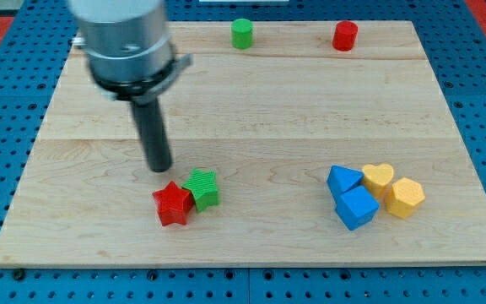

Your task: Point your arm to the red circle

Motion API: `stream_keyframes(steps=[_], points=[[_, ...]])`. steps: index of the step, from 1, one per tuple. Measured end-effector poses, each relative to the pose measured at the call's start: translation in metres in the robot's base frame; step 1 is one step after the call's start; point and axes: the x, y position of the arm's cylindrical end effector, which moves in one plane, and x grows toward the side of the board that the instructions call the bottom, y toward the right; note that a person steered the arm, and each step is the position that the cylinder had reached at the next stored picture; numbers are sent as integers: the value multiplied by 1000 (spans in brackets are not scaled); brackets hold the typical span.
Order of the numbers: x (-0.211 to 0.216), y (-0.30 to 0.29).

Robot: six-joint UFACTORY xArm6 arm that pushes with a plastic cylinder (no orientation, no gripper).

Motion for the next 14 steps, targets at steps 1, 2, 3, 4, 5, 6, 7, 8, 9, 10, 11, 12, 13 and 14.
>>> stream_keyframes(steps=[1, 2, 3, 4, 5, 6, 7, 8, 9, 10, 11, 12, 13, 14], points=[[3, 12], [3, 61], [9, 61], [4, 64], [16, 21], [65, -22], [72, -25], [60, 2], [2, -19], [-78, 52], [-135, 174], [-186, 315], [-256, 379], [-231, 308]])
